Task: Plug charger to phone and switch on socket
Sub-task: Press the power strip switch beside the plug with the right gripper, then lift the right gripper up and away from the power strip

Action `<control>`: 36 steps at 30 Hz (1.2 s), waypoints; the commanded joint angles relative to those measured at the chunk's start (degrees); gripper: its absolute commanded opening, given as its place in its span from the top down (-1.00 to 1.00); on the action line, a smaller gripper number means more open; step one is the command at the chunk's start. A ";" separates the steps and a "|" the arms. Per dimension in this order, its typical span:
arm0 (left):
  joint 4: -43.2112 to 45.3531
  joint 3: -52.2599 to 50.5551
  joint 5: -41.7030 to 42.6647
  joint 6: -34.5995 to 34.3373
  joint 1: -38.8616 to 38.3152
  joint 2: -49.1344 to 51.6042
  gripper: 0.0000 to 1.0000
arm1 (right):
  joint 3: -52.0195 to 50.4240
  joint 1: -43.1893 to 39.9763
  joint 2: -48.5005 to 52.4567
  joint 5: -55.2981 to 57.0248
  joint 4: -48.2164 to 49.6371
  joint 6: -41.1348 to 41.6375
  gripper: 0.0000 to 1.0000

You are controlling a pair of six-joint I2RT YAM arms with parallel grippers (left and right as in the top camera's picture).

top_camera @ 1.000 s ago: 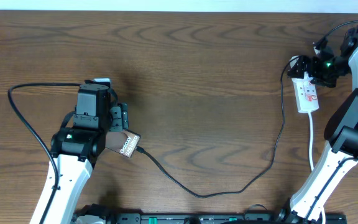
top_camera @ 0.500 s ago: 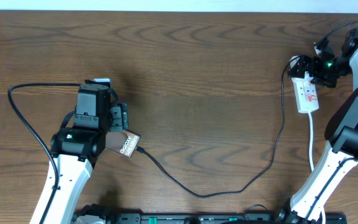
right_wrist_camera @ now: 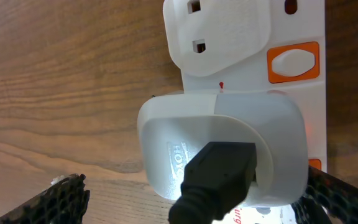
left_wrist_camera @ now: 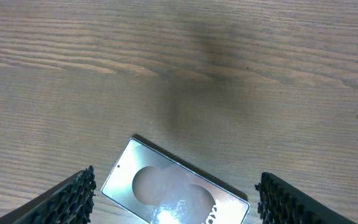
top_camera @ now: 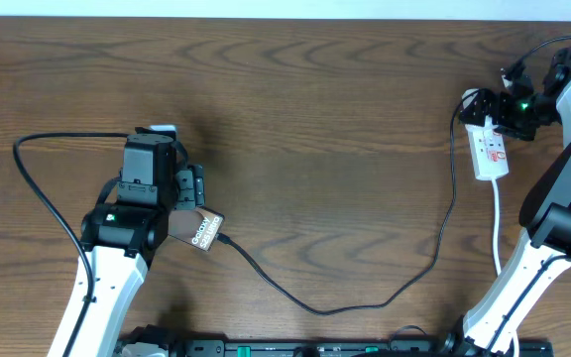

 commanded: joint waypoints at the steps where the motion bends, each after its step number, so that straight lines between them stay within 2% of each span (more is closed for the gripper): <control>1: -0.22 1.51 0.33 -0.46 0.13 0.22 -0.64 | -1.79 1.68 2.93 -4.59 -1.62 3.82 -0.99; 10: -0.17 1.51 0.33 -0.46 0.13 0.22 -0.64 | 9.79 -1.16 2.82 1.53 -11.28 5.51 -0.99; 19: -0.20 1.51 0.33 -0.48 0.13 0.22 -0.64 | 31.67 -1.95 2.82 10.97 -25.20 11.15 -0.99; 27: -0.22 1.51 0.33 -0.46 0.13 0.22 -0.64 | 49.37 -0.26 2.82 19.04 -35.63 20.55 -0.98; 36: -0.20 1.51 0.33 -0.46 0.13 0.22 -0.64 | 52.11 2.38 2.82 18.10 -35.63 21.99 -0.99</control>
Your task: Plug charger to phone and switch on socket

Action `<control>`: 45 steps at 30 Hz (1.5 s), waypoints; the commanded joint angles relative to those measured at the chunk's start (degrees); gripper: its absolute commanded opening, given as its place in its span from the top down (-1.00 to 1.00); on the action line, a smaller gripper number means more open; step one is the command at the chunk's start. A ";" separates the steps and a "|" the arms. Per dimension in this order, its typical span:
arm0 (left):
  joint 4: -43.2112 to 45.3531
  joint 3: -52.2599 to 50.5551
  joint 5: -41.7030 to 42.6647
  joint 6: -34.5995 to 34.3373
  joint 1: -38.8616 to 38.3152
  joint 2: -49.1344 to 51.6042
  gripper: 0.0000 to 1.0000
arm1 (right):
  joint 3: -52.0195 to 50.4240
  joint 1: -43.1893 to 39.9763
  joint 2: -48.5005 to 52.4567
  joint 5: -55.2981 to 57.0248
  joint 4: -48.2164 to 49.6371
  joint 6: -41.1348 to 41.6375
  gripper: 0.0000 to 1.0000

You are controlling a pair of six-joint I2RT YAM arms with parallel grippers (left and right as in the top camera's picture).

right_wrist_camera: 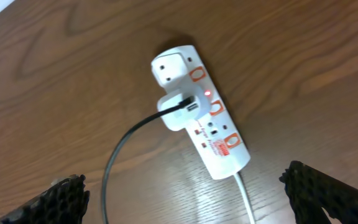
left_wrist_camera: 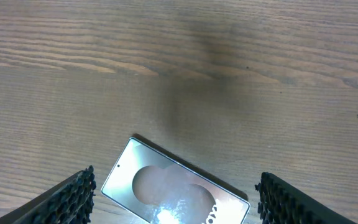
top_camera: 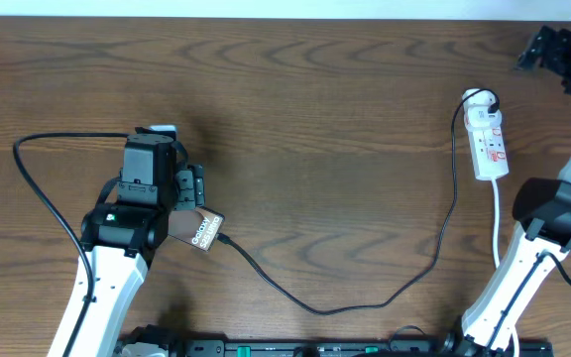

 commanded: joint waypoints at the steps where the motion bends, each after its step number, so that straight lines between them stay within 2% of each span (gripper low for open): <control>1: -0.13 1.51 0.33 -0.46 0.13 0.17 -0.64 | 0.48 0.79 -0.48 0.52 -0.11 1.62 -0.98; 29: -0.24 1.51 0.31 -0.46 0.15 0.17 -0.64 | 0.46 0.81 -0.48 0.55 -0.13 1.62 -0.99; 36: -4.46 1.40 0.33 -0.46 0.13 -0.04 -0.64 | 0.48 0.79 -0.48 0.55 -0.13 1.62 -0.99; 45: -2.64 -5.11 0.33 -0.46 0.15 -10.38 -0.64 | 0.48 0.81 -0.48 0.55 -0.13 1.62 -0.98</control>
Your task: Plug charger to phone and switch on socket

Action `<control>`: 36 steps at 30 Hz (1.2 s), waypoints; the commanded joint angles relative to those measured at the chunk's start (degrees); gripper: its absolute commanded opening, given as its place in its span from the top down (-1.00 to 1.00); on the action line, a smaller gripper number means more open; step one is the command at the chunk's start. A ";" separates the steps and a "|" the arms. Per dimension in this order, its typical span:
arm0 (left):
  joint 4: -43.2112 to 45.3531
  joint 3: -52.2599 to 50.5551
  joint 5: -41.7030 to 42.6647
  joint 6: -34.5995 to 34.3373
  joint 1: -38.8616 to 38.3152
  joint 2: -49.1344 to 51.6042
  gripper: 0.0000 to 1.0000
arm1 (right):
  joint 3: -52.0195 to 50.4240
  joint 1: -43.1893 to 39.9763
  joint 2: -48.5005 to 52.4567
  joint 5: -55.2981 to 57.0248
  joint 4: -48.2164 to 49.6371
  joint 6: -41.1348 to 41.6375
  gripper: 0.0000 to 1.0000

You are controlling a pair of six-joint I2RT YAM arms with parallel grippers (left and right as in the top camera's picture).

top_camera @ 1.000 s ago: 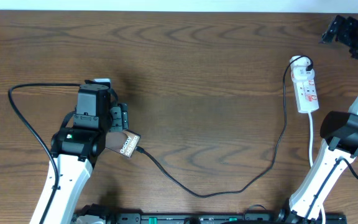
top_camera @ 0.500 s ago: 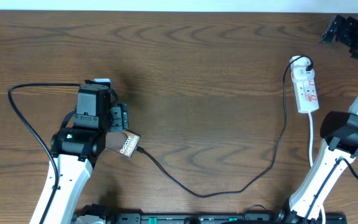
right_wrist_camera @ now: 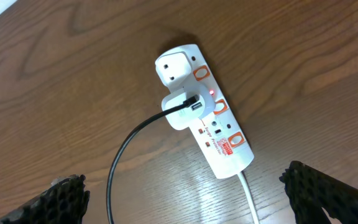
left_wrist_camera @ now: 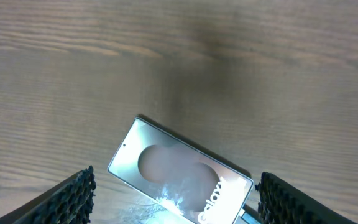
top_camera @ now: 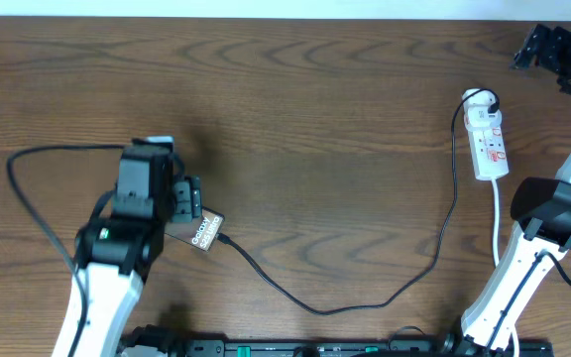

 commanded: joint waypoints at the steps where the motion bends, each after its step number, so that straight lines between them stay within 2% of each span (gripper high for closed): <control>1: 2.21 -4.79 0.31 -0.46 0.15 -6.62 -0.64 | 0.48 0.17 -0.48 0.44 -0.11 0.85 -0.99; 8: 11.19 -15.02 0.55 -0.48 0.15 -19.15 -0.64 | 0.48 0.15 -0.48 0.44 -0.11 0.85 -0.99; 16: 29.03 -26.27 2.49 -0.46 0.13 -32.22 -0.64 | 0.48 0.15 -0.48 0.44 -0.11 0.85 -0.99; 21: 36.59 -31.89 2.45 -0.46 0.15 -39.19 -0.64 | 0.48 0.15 -0.48 0.44 -0.11 0.85 -0.99; 31: 43.71 -38.88 2.40 -0.44 0.15 -51.74 -0.64 | 0.46 0.15 -0.48 0.44 -0.11 0.85 -0.99; 36: 44.37 -40.76 2.14 0.02 0.31 -56.43 -0.64 | 0.46 0.15 -0.48 0.44 -0.11 0.85 -0.98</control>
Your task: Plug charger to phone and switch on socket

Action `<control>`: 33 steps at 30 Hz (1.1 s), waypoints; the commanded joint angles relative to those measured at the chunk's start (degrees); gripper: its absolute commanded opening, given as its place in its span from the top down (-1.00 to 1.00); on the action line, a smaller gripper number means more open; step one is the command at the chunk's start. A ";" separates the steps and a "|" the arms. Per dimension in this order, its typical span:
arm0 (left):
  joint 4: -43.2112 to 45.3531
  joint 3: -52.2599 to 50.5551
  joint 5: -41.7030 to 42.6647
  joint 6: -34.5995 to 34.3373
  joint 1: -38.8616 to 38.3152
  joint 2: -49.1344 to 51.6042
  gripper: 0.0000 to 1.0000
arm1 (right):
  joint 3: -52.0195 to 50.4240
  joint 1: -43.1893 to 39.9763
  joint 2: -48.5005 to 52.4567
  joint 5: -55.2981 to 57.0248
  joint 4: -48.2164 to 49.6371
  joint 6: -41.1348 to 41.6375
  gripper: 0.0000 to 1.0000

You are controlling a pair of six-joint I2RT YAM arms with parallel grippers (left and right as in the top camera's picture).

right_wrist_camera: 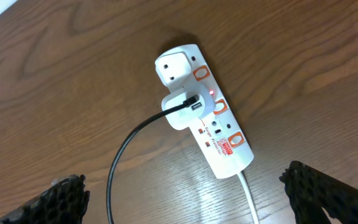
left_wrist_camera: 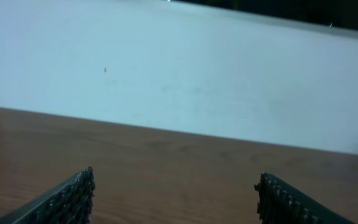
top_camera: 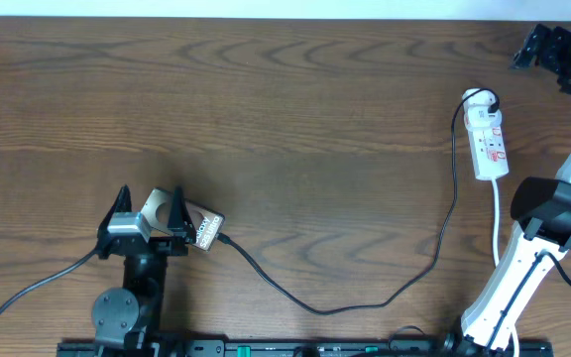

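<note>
A white power strip [right_wrist_camera: 205, 119] lies at the right of the table, also visible as the strip [top_camera: 488, 142] from overhead. The white charger plug [right_wrist_camera: 180, 110] sits in it, and a small red lamp [right_wrist_camera: 211, 93] glows beside the plug. The black cable [top_camera: 365, 297] runs across the table to the phone [top_camera: 203, 228], its end at the phone's lower corner. My left gripper [top_camera: 149, 203] is open and level at the phone's left end, covering part of it. High over the far right corner, my right gripper [right_wrist_camera: 185, 199] is open and empty, looking down on the strip.
The wooden table [top_camera: 305, 109] ends at a white wall [left_wrist_camera: 185, 68] along the far side. The strip's own white lead [top_camera: 497, 223] runs toward the front edge beside the right arm's base [top_camera: 509, 288]. A black rail [top_camera: 295, 347] lines the front edge.
My left arm has drawn back from over the phone into a folded pose at the front edge, and its camera now looks level at the far wall. The right arm has not moved.
First my right gripper was low against the strip, close to the charger plug and orange switches, while the left hung open over the phone. Then the right was high at the far right corner, a red lamp lit. The left shifted slightly, then folded back.
</note>
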 commanded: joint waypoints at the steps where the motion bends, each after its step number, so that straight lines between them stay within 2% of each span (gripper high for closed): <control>1: 0.37 -1.40 -0.44 0.13 0.31 -3.02 -0.64 | 0.46 0.15 -0.48 0.44 -0.11 0.83 -0.99; 16: 1.16 -8.22 -1.88 0.11 0.31 -4.26 -0.64 | 0.48 0.15 -0.48 0.44 -0.11 0.83 -0.98; 23: -4.02 -8.20 -1.90 0.22 0.31 -4.26 -0.64 | 0.46 0.15 -0.48 0.44 -0.11 0.83 -0.99; 26: -10.19 -8.20 -1.79 0.37 0.31 -4.26 -0.64 | 0.46 0.15 -0.48 0.44 -0.11 0.81 -0.98; 31: -9.81 -8.17 -1.16 0.59 1.07 -4.26 -0.64 | 0.46 0.15 -0.48 0.44 -0.11 0.83 -0.98; 33: -10.14 -8.17 2.67 3.58 3.13 -4.26 -0.64 | 0.48 0.15 -0.48 0.44 -0.11 0.83 -0.99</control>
